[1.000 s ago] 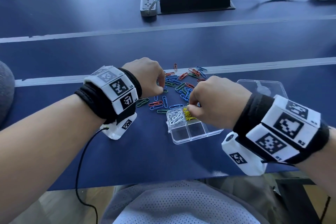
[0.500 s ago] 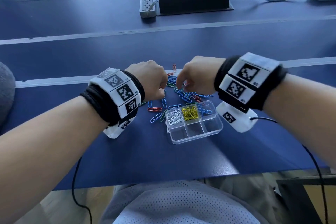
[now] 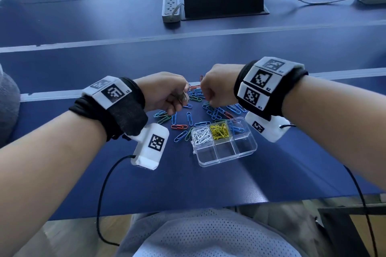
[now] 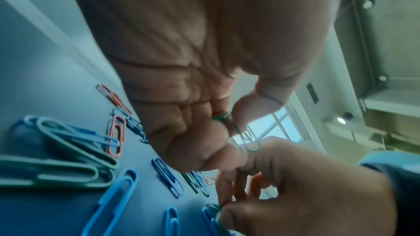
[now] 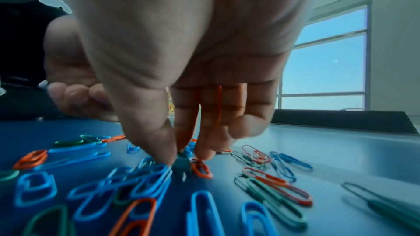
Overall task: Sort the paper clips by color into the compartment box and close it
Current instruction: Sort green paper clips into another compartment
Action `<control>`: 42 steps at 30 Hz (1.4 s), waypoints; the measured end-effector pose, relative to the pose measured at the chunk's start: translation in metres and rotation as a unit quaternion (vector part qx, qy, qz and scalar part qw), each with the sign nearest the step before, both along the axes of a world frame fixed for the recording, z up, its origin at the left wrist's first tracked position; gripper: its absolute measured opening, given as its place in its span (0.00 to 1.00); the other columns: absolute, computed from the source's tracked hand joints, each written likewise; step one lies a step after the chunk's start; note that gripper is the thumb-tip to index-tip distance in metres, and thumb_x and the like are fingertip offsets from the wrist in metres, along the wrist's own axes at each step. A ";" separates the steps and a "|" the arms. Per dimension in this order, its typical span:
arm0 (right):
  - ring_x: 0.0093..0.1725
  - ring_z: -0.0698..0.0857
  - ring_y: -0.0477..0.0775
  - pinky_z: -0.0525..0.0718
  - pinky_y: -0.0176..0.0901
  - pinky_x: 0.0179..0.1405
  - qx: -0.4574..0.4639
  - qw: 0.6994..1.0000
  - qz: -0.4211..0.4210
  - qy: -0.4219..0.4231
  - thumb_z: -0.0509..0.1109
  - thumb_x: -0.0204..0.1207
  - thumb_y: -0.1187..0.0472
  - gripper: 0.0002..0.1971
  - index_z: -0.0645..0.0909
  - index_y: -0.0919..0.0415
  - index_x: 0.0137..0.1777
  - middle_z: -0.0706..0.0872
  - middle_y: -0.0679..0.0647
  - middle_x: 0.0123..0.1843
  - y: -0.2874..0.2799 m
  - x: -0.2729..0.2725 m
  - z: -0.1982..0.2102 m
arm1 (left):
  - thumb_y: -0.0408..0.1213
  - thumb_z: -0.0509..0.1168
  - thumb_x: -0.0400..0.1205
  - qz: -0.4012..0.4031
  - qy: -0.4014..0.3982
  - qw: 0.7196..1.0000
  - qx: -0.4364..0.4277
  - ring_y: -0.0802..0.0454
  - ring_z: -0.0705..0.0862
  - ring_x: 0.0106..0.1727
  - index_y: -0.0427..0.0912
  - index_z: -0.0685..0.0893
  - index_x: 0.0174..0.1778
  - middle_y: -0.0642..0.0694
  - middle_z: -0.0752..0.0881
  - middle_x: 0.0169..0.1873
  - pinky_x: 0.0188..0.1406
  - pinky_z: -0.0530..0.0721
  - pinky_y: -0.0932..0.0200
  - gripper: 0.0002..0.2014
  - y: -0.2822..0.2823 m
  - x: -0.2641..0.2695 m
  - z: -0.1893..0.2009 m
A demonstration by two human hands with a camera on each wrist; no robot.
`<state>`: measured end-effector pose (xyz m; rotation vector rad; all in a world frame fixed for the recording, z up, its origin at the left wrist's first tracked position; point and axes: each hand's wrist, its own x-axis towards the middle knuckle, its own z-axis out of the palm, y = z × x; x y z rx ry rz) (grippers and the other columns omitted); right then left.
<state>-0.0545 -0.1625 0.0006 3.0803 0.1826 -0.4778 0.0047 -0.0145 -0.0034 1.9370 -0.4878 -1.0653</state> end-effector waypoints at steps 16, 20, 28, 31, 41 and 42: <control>0.49 0.74 0.54 0.67 0.38 0.33 0.087 0.990 -0.107 0.004 0.56 0.77 0.67 0.09 0.75 0.53 0.47 0.77 0.50 0.46 0.008 0.015 0.007 | 0.44 0.73 0.73 -0.066 -0.285 0.942 0.163 0.57 0.69 0.21 0.48 0.82 0.34 0.53 0.72 0.20 0.25 0.67 0.62 0.07 0.021 0.013 -0.001; 0.51 0.80 0.56 0.70 0.38 0.42 0.059 0.995 -0.083 0.016 0.62 0.76 0.59 0.09 0.82 0.54 0.52 0.80 0.51 0.45 0.017 0.017 0.003 | 0.42 0.74 0.71 -0.114 -0.343 0.908 0.211 0.59 0.72 0.25 0.52 0.87 0.36 0.54 0.74 0.20 0.27 0.69 0.63 0.02 0.029 0.008 0.002; 0.53 0.85 0.57 0.75 0.36 0.31 -0.040 0.998 -0.025 0.036 0.71 0.75 0.55 0.15 0.86 0.62 0.57 0.89 0.57 0.55 0.029 0.027 0.004 | 0.47 0.75 0.69 -0.169 -0.406 0.856 0.272 0.57 0.76 0.31 0.52 0.89 0.38 0.55 0.77 0.25 0.31 0.73 0.62 0.06 0.029 0.002 -0.001; 0.46 0.83 0.57 0.69 0.33 0.26 -0.034 0.997 -0.041 0.046 0.70 0.75 0.55 0.15 0.86 0.64 0.55 0.87 0.59 0.48 0.028 0.027 0.002 | 0.47 0.75 0.69 -0.168 -0.422 0.847 0.275 0.52 0.78 0.37 0.52 0.89 0.40 0.57 0.76 0.28 0.38 0.76 0.61 0.07 0.027 0.002 -0.001; 0.38 0.80 0.56 0.74 0.38 0.35 -0.008 0.994 -0.087 0.068 0.66 0.71 0.50 0.15 0.86 0.62 0.42 0.80 0.53 0.34 0.018 0.022 -0.004 | 0.45 0.70 0.72 -0.154 -0.415 0.856 0.265 0.55 0.77 0.34 0.50 0.86 0.35 0.60 0.76 0.25 0.37 0.74 0.63 0.04 0.032 -0.002 -0.006; 0.39 0.80 0.57 0.74 0.38 0.35 0.003 0.994 -0.093 0.061 0.65 0.72 0.50 0.13 0.83 0.60 0.39 0.80 0.53 0.33 0.017 0.022 -0.003 | 0.44 0.68 0.72 -0.154 -0.423 0.852 0.267 0.53 0.77 0.35 0.49 0.86 0.36 0.60 0.75 0.25 0.37 0.73 0.63 0.04 0.032 -0.003 -0.006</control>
